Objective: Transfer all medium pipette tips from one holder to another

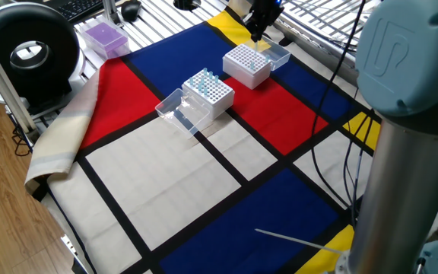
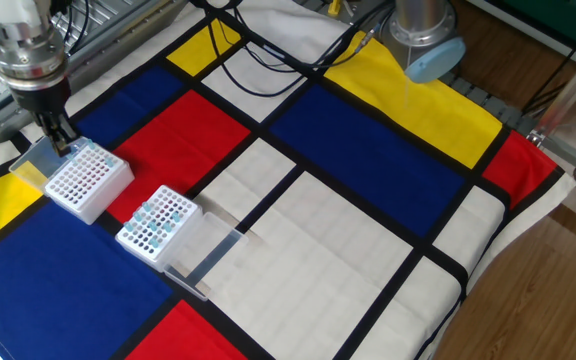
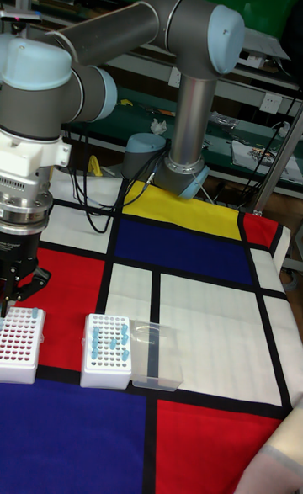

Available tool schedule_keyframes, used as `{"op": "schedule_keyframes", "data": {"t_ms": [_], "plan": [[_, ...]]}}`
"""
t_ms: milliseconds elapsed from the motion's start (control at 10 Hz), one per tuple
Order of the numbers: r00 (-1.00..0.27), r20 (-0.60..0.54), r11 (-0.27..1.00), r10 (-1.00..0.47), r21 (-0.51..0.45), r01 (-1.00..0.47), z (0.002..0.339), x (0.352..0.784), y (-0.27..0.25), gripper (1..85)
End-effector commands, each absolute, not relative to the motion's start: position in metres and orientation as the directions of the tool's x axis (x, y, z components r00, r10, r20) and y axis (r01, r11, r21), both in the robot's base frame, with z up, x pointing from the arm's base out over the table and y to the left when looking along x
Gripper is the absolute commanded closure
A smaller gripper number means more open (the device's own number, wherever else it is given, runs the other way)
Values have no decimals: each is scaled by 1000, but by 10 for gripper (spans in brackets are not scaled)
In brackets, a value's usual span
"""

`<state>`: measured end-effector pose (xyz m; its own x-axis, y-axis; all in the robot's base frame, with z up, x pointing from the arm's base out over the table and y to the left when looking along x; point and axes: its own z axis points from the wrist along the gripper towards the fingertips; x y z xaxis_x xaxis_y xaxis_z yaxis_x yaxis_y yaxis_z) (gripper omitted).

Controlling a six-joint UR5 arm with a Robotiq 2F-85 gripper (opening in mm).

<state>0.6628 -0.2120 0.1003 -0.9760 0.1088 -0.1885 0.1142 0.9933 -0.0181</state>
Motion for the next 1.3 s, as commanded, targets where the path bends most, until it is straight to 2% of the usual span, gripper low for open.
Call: {"op": "schedule_keyframes", "data": {"t_ms": [0,300,500,700,1200], "plan": [[-973,-199,992,121,-1,124,96,660,-212,793],[-972,-138,981,191,66,184,93,646,-197,777],[-970,-82,969,227,121,216,93,636,-181,703],[-978,-65,975,199,113,191,92,630,-182,627],[-979,-67,974,193,129,184,92,631,-178,590]]}}
